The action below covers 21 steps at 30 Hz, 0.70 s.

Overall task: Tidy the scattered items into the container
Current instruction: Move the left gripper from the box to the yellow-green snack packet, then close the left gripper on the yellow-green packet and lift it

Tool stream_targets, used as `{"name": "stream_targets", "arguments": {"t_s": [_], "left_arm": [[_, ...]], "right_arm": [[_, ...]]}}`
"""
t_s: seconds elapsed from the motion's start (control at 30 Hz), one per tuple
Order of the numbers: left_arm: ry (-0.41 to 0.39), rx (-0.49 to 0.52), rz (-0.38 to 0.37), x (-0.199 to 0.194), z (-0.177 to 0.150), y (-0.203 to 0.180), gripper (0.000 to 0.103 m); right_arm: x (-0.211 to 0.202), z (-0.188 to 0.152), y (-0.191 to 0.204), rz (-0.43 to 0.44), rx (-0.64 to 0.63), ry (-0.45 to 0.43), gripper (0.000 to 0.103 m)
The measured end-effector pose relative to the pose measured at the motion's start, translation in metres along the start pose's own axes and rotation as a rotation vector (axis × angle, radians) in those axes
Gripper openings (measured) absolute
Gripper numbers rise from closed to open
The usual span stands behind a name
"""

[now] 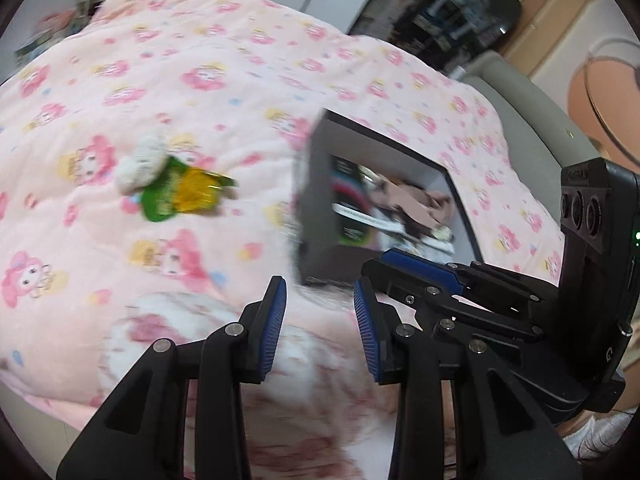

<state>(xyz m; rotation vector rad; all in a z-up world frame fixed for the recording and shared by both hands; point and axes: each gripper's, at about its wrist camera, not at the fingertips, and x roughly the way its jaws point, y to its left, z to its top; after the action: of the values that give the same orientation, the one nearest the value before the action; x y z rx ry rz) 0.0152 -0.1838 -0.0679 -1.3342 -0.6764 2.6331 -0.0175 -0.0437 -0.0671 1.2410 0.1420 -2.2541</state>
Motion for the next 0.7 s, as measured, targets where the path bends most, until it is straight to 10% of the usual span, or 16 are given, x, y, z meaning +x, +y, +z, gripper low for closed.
{"name": "stream_targets", "arguments": {"t_s": [0.3,0.7], "left_arm": [[0.002,-0.195,0.051,0.016,0.025,0.099,0.038],[0.102,-0.325,0.088,0.100,0.059,0.196,0.037]], "right_arm": [[0.083,0.042,0.042,0.140,-0.021,0.102,0.015],[0.183,0.079,0.025,0.058,0.079,0.206,0.015]]}}
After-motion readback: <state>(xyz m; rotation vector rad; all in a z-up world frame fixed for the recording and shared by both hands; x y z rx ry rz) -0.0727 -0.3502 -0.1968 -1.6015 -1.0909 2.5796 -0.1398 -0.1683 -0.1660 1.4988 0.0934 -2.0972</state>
